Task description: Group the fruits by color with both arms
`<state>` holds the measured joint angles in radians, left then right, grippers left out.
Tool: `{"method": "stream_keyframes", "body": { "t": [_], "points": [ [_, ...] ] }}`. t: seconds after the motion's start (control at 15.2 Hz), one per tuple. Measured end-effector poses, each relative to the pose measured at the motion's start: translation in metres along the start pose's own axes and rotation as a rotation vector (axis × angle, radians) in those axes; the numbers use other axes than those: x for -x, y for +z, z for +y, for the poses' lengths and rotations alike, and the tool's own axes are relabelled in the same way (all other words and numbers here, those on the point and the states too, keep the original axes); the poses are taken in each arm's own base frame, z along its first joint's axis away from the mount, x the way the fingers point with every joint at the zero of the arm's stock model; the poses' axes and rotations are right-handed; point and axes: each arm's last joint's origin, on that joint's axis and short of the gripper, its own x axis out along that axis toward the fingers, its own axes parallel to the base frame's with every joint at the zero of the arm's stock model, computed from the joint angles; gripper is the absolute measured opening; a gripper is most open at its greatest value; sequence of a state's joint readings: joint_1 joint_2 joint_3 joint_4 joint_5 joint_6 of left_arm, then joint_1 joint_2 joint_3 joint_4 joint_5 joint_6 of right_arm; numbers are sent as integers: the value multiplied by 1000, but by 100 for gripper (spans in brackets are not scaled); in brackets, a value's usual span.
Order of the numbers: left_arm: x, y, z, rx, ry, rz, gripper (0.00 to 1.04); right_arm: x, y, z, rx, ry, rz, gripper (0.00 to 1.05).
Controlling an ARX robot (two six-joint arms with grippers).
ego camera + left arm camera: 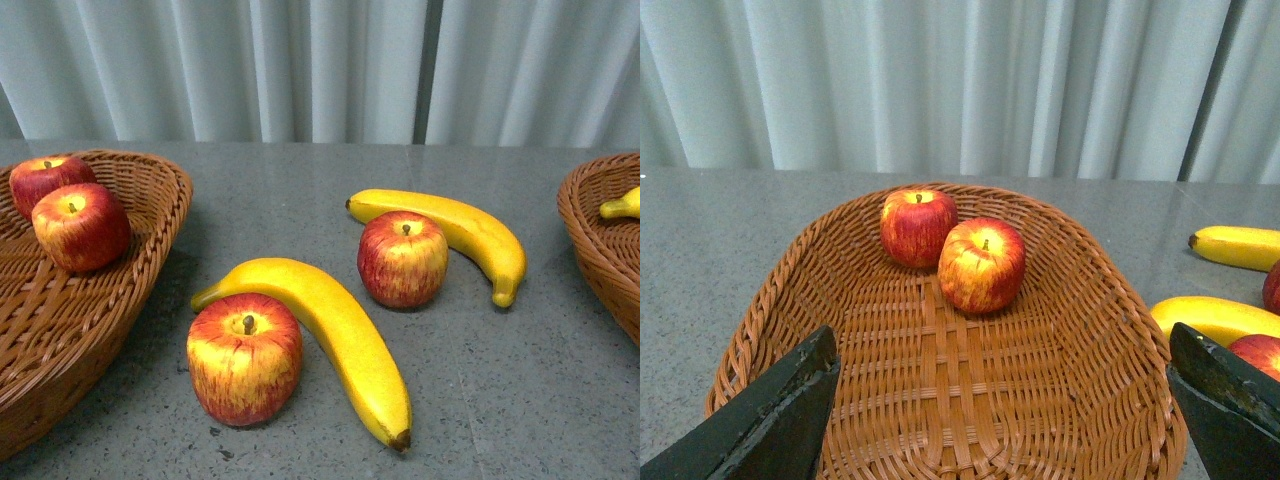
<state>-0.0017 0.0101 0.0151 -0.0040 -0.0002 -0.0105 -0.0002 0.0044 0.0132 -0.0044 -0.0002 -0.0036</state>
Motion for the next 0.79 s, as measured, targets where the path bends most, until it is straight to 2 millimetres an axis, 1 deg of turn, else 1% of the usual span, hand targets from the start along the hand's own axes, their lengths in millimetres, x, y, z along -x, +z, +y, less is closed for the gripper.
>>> {"method": "stream_keyframes", "body": {
  "t": [0.26, 0.33, 0.39, 0.46, 0.53, 0.59, 0.66, 0.72, 0.79],
  "points": [
    [0, 0, 0, 0, 0, 0, 98, 0, 0, 0, 0, 0, 0, 98],
    [0, -2, -2, 22, 102, 129, 98, 0, 0, 0, 0, 0, 0, 98],
    [-7, 3, -5, 12, 266, 272, 98, 0, 0, 0, -4, 0, 0, 98],
    [-14, 11, 3, 4, 457, 226, 98, 0, 0, 0, -3, 1, -2, 98],
    [-21, 21, 9, 5, 512, 162, 98, 0, 0, 0, -3, -1, 2, 98],
    [-34, 42, 13, 2, 456, 84, 98, 0, 0, 0, -3, 0, 1, 98],
    [-53, 61, 15, -32, 371, 39, 98, 0, 0, 0, -3, 0, 0, 98],
    [-72, 72, 13, -70, 286, 28, 98, 0, 0, 0, -3, 0, 1, 98],
    [-95, 81, 5, -106, 146, 52, 98, 0, 0, 0, -3, 0, 1, 98]
  ]
}}
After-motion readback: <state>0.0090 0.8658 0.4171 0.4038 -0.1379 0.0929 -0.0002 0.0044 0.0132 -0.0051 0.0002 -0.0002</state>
